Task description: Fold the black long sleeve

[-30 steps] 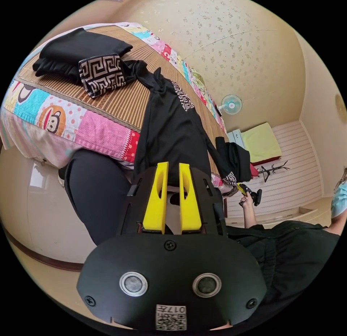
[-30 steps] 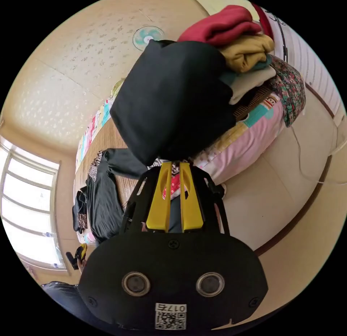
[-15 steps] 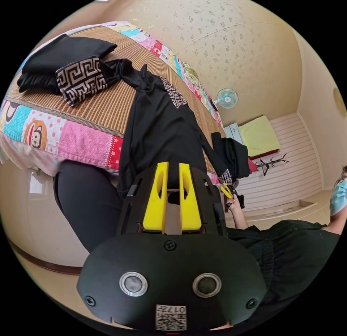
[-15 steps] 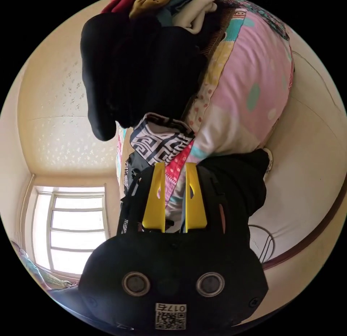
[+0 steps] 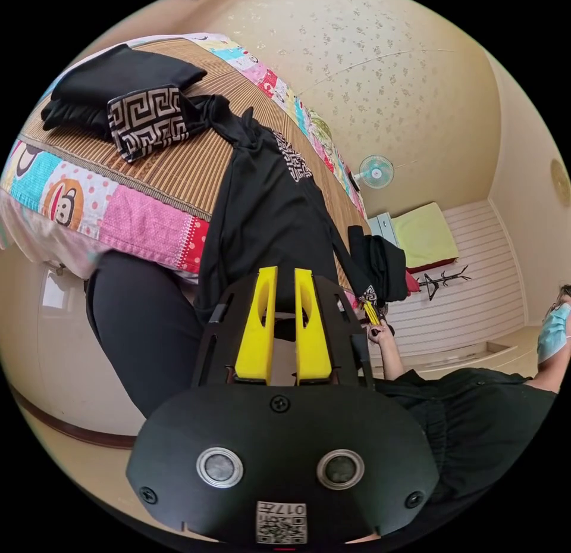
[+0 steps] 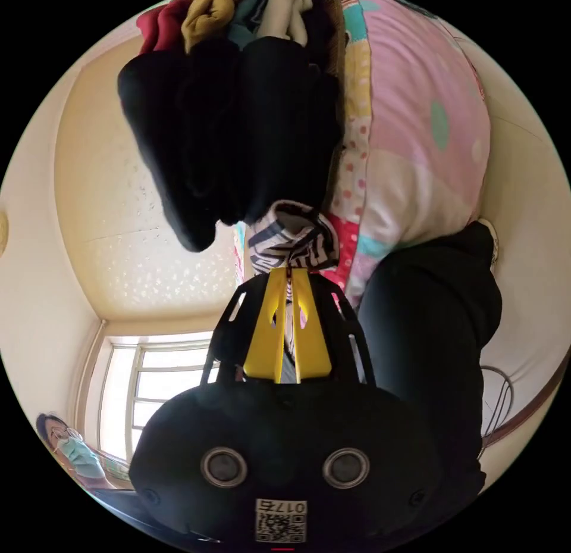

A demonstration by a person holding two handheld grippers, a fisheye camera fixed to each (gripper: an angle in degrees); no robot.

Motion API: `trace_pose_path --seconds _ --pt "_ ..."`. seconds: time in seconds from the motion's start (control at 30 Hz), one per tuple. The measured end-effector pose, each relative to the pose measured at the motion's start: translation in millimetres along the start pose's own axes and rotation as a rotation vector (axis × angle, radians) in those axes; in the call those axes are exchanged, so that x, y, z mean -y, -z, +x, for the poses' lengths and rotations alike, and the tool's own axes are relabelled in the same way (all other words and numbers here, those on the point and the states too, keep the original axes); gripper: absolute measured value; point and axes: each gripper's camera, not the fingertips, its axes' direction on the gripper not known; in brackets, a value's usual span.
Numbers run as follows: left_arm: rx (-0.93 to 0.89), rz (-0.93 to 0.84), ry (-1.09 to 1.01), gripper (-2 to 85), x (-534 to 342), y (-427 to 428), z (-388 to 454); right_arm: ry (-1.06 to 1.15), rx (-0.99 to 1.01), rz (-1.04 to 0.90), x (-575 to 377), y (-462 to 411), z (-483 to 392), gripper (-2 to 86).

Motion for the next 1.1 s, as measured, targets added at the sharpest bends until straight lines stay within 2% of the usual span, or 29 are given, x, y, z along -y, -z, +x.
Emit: trace_pose_path --seconds 0.17,0.3,0.43,0.5,0.6,0.67,0.7,0.8,0.87,0.93,1.0,1.1 --pt "-0.026 0.009 0.023 5.6 5.5 -3.5 -9.1 0.394 -0.081 0.013 -36.7 8.0 -110.3 1.2" --pt "-0.045 0.03 0.011 5.6 12.1 -4.8 -8.7 0.518 -0.266 0.099 -44.0 -8.3 -145.8 1.3" --pt "-0.078 0.059 0.006 5.6 9.7 5.6 -10.6 0.685 -0.314 0.158 -41.8 -66.0 -208.5 1.3" --pt "-0.064 0.068 0.007 5.8 4.7 12.4 -12.5 0.767 -0.28 0.173 -48.3 -100.7 -251.1 1.4" --pt "-0.053 0.09 0.014 5.9 -8.1 22.0 -18.1 0.924 -0.128 0.13 -79.6 -176.9 -317.5 1.6" --pt "-0.043 0.098 0.026 6.0 -16.4 24.4 -22.8 1.029 -0.031 0.0 -124.2 -256.8 -348.9 1.8" --pt "-0.039 0.105 0.038 6.1 -22.0 25.2 -26.1 1.053 -0.014 -0.045 -137.7 -278.9 -352.4 1.8" --pt "-0.048 0.128 0.071 6.3 -34.7 23.6 -34.0 1.165 0.033 -0.335 -215.5 -392.0 -334.9 2.1" --pt "-0.058 0.135 0.088 6.4 -38.7 20.1 -37.5 1.155 -0.044 -0.588 -271.5 -465.5 -279.4 2.4" --pt "-0.06 0.133 0.092 6.8 -38.2 15.6 -37.3 1.094 -0.122 -0.702 -297.1 -490.4 -230.3 2.5" --pt "-0.04 0.121 0.078 7.4 -33.3 12.6 -32.8 1.067 -0.155 -0.745 -308.2 -488.0 -190.4 2.7" --pt "0.036 0.07 0.012 7.8 -12.1 0.7 -18.6 1.039 -0.287 -0.684 -292.8 -453.7 -148.4 3.0"
